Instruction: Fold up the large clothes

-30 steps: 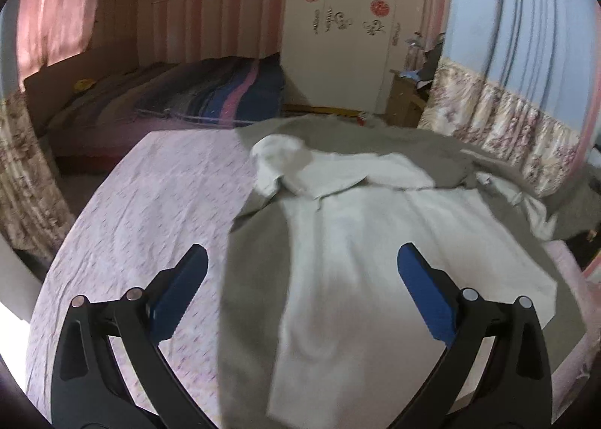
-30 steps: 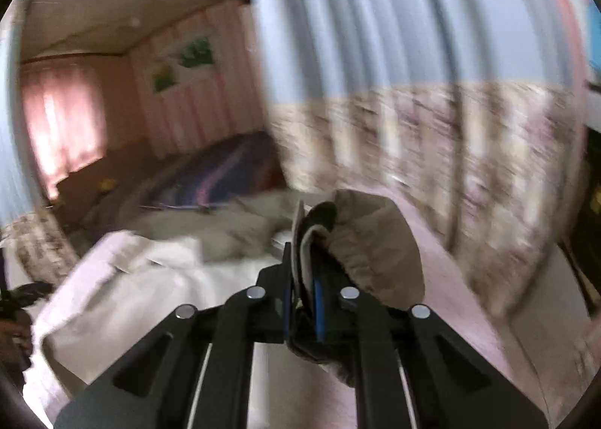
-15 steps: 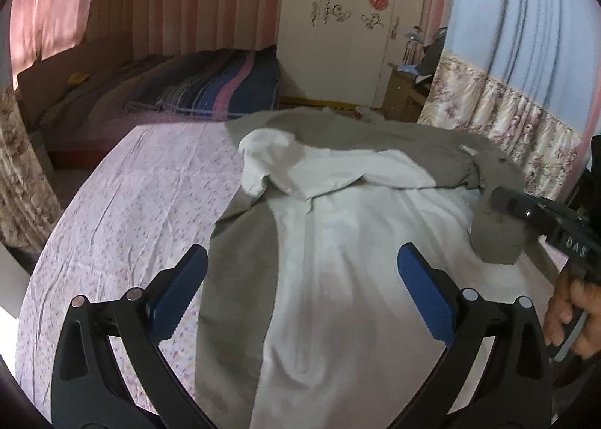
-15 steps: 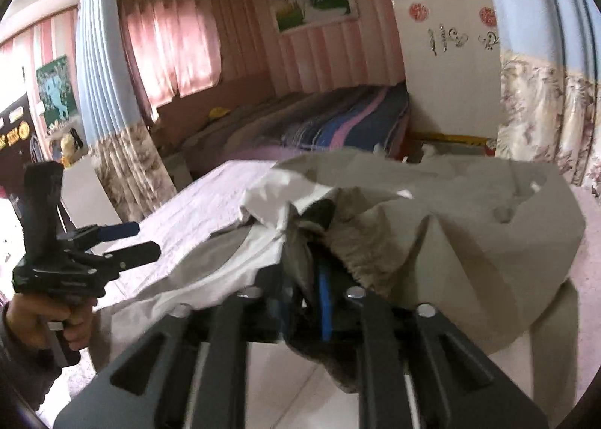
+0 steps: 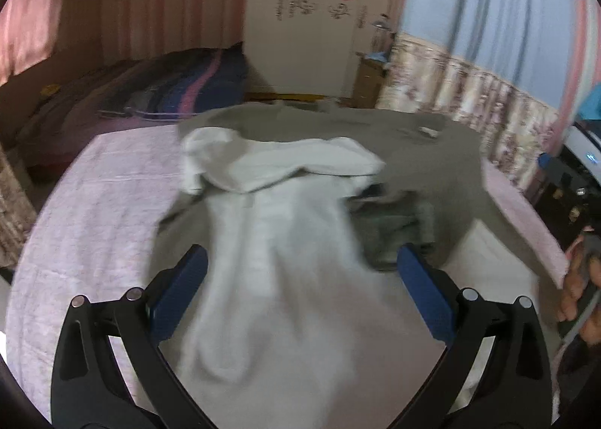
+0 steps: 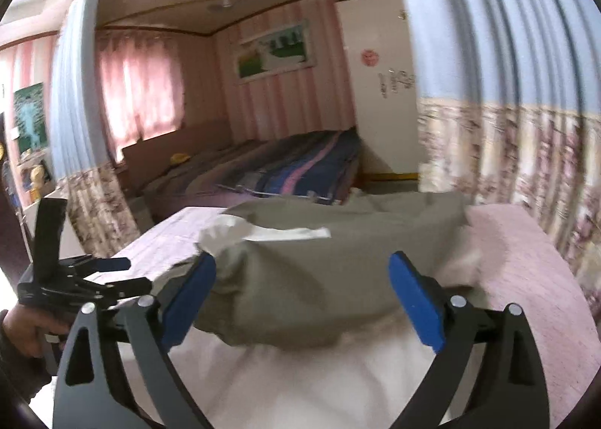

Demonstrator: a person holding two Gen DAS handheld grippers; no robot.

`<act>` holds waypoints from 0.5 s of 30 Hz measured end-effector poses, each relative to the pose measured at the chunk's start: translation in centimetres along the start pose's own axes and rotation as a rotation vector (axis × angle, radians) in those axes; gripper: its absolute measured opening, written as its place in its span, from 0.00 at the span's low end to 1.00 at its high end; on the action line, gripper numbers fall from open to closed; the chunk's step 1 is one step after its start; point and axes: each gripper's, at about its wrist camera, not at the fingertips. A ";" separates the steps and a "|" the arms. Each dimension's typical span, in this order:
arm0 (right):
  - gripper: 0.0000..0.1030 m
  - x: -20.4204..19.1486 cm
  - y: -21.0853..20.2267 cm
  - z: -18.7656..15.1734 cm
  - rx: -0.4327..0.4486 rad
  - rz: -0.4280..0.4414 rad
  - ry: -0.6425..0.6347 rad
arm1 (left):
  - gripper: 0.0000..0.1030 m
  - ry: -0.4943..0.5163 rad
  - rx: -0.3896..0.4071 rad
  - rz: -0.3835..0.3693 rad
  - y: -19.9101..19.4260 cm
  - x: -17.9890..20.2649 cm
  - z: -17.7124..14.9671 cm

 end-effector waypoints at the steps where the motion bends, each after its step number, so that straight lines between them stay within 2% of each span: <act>1: 0.91 0.8 -0.4 0.0 -0.005 -0.012 0.017 | 0.97 0.008 -0.006 -0.024 0.2 0.6 0.0; 6: 0.91 4.3 -0.6 -0.5 -0.022 -0.053 0.098 | 0.97 0.074 -0.025 -0.078 2.7 4.4 0.1; 10: 0.91 5.0 -0.6 -0.4 -0.032 -0.073 0.102 | 0.97 0.074 -0.049 -0.045 5.8 4.6 0.6; 14: 0.93 4.7 0.0 -0.4 -0.050 -0.074 0.089 | 0.97 0.056 -0.039 -0.086 7.3 4.0 1.0; 15: 0.93 4.6 0.3 -0.4 -0.056 -0.074 0.084 | 0.88 0.070 -0.022 -0.092 7.4 4.0 1.0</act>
Point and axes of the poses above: each gripper's, at about its wrist camera, not at the fingertips, and y roughly the way its jaws point, x to its right, z to its top, and after that the axes turned 10 degrees about -z, right-handed
